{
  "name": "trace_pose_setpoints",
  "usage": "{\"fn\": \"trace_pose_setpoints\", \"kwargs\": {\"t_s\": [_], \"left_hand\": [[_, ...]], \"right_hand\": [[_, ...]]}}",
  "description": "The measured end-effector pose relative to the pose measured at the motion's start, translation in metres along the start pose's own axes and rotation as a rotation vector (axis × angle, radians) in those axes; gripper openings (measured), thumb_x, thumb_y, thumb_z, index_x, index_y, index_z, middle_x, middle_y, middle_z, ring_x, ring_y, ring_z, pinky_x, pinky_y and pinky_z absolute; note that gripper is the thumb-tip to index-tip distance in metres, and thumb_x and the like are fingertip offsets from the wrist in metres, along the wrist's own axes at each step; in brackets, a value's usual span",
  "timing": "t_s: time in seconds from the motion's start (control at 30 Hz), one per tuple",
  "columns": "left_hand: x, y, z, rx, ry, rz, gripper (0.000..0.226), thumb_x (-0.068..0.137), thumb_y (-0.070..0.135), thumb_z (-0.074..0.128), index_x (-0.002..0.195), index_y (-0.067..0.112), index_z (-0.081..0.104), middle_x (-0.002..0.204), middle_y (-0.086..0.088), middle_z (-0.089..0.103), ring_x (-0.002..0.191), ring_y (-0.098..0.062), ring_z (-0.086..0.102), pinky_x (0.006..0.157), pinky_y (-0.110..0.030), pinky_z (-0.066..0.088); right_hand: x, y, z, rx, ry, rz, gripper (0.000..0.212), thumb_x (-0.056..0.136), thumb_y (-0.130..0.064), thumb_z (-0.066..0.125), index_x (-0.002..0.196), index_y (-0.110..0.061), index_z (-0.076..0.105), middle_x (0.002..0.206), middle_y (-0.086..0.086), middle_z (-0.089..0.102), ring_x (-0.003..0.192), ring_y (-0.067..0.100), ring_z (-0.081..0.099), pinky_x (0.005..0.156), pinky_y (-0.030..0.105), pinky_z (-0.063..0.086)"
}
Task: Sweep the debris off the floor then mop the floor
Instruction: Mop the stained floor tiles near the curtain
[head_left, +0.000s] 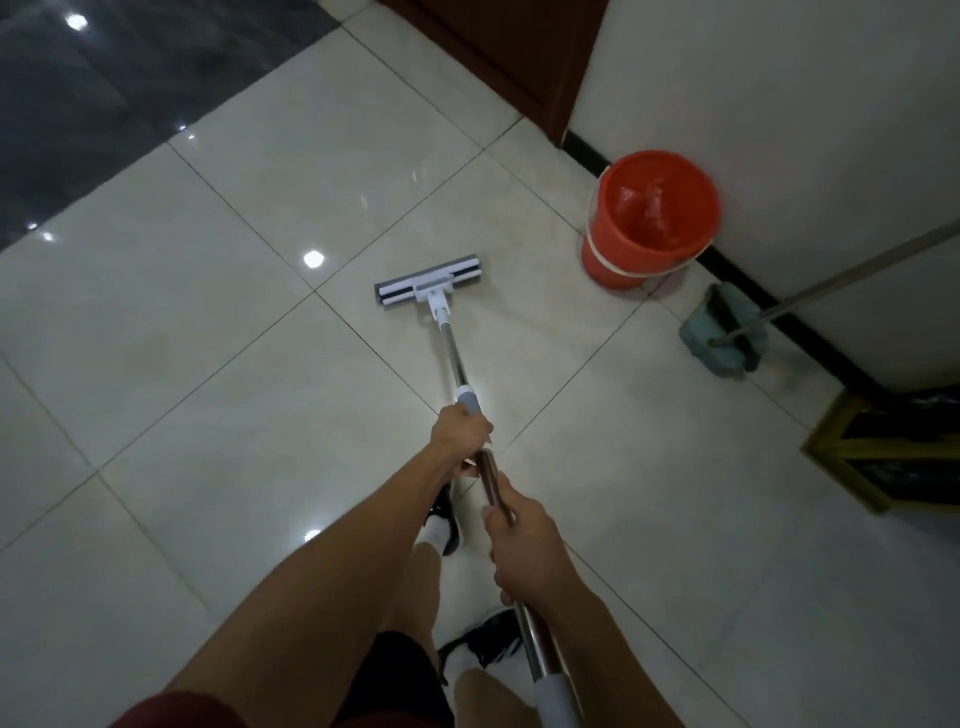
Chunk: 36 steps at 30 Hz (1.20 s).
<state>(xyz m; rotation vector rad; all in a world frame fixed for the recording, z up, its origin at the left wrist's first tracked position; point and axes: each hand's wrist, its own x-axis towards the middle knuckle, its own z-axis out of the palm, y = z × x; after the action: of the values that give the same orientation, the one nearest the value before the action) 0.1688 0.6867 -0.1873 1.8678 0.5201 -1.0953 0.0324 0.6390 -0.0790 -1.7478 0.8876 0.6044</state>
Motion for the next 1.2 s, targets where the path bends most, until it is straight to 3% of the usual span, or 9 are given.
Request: {"fn": "trace_pose_setpoints", "kwargs": {"t_s": [0.1, 0.23, 0.37, 0.57, 0.7, 0.83, 0.93, 1.1, 1.2], "left_hand": [[-0.022, -0.013, 0.018, 0.037, -0.038, 0.017, 0.012, 0.095, 0.010, 0.058, 0.083, 0.011, 0.057, 0.082, -0.013, 0.063, 0.067, -0.025, 0.064, 0.045, -0.031, 0.051], [-0.029, -0.019, 0.035, 0.098, -0.082, 0.060, 0.012, 0.095, 0.012, 0.060, 0.084, 0.011, 0.057, 0.078, -0.012, 0.063, 0.065, -0.025, 0.063, 0.048, -0.033, 0.051], [-0.016, -0.012, 0.042, 0.134, -0.083, 0.087, 0.011, 0.095, 0.016, 0.063, 0.094, 0.005, 0.060, 0.078, -0.012, 0.064, 0.065, -0.025, 0.065, 0.052, -0.034, 0.055], [0.022, 0.027, 0.038, 0.167, -0.093, 0.100, 0.015, 0.096, 0.016, 0.063, 0.103, 0.004, 0.058, 0.083, -0.014, 0.064, 0.064, -0.025, 0.066, 0.052, -0.036, 0.057], [0.060, 0.074, 0.029, 0.159, -0.106, 0.094, 0.020, 0.098, 0.018, 0.062, 0.112, 0.009, 0.052, 0.087, -0.011, 0.062, 0.066, -0.023, 0.064, 0.045, -0.032, 0.052], [0.108, 0.138, 0.015, 0.139, -0.129, 0.087, 0.033, 0.099, 0.019, 0.061, 0.129, 0.009, 0.052, 0.094, -0.012, 0.064, 0.070, -0.022, 0.064, 0.043, -0.030, 0.051], [0.140, 0.184, 0.004, 0.110, -0.128, 0.084, 0.044, 0.099, 0.022, 0.062, 0.139, 0.012, 0.049, 0.102, -0.015, 0.066, 0.076, -0.025, 0.066, 0.051, -0.035, 0.055], [0.172, 0.246, -0.013, 0.068, -0.152, 0.109, 0.026, 0.098, 0.019, 0.061, 0.121, 0.006, 0.060, 0.100, -0.016, 0.066, 0.077, -0.027, 0.066, 0.051, -0.033, 0.055], [0.182, 0.278, -0.018, 0.056, -0.153, 0.126, 0.018, 0.094, 0.007, 0.056, 0.110, -0.001, 0.062, 0.091, -0.015, 0.062, 0.072, -0.026, 0.064, 0.051, -0.032, 0.055]], "right_hand": [[-0.031, 0.020, -0.006, 0.013, 0.018, -0.052, 0.031, 0.102, -0.023, 0.043, 0.131, -0.025, 0.056, 0.069, -0.009, 0.055, 0.054, 0.007, 0.053, 0.050, 0.020, 0.044], [-0.039, 0.036, -0.009, 0.114, 0.056, -0.017, 0.032, 0.102, -0.024, 0.042, 0.130, -0.027, 0.057, 0.067, -0.008, 0.056, 0.051, 0.010, 0.054, 0.045, 0.023, 0.045], [-0.020, 0.034, -0.003, 0.274, 0.088, 0.084, 0.038, 0.105, -0.021, 0.042, 0.131, -0.046, 0.050, 0.067, -0.005, 0.050, 0.050, 0.010, 0.051, 0.046, 0.024, 0.047], [0.024, 0.011, -0.009, 0.281, 0.171, 0.070, 0.025, 0.104, -0.026, 0.046, 0.124, -0.027, 0.061, 0.066, -0.008, 0.050, 0.053, 0.007, 0.052, 0.051, 0.025, 0.052], [0.072, -0.028, -0.024, 0.219, 0.201, 0.012, 0.024, 0.103, -0.024, 0.044, 0.109, -0.019, 0.067, 0.060, -0.001, 0.052, 0.053, 0.015, 0.054, 0.064, 0.043, 0.058], [0.132, -0.080, -0.043, 0.233, 0.219, 0.040, 0.022, 0.103, -0.024, 0.045, 0.099, -0.014, 0.064, 0.061, 0.000, 0.053, 0.049, 0.014, 0.054, 0.059, 0.037, 0.056], [0.168, -0.122, -0.059, 0.299, 0.200, 0.041, 0.018, 0.104, -0.024, 0.045, 0.108, -0.023, 0.063, 0.064, 0.005, 0.055, 0.048, 0.014, 0.054, 0.052, 0.033, 0.054], [0.213, -0.182, -0.086, 0.495, 0.153, 0.157, 0.033, 0.104, -0.025, 0.046, 0.133, -0.035, 0.056, 0.066, 0.012, 0.054, 0.046, 0.018, 0.051, 0.042, 0.026, 0.047], [0.235, -0.210, -0.101, 0.516, 0.143, 0.171, 0.030, 0.103, -0.025, 0.045, 0.128, -0.031, 0.061, 0.062, 0.011, 0.052, 0.043, 0.019, 0.048, 0.042, 0.027, 0.046]]}}
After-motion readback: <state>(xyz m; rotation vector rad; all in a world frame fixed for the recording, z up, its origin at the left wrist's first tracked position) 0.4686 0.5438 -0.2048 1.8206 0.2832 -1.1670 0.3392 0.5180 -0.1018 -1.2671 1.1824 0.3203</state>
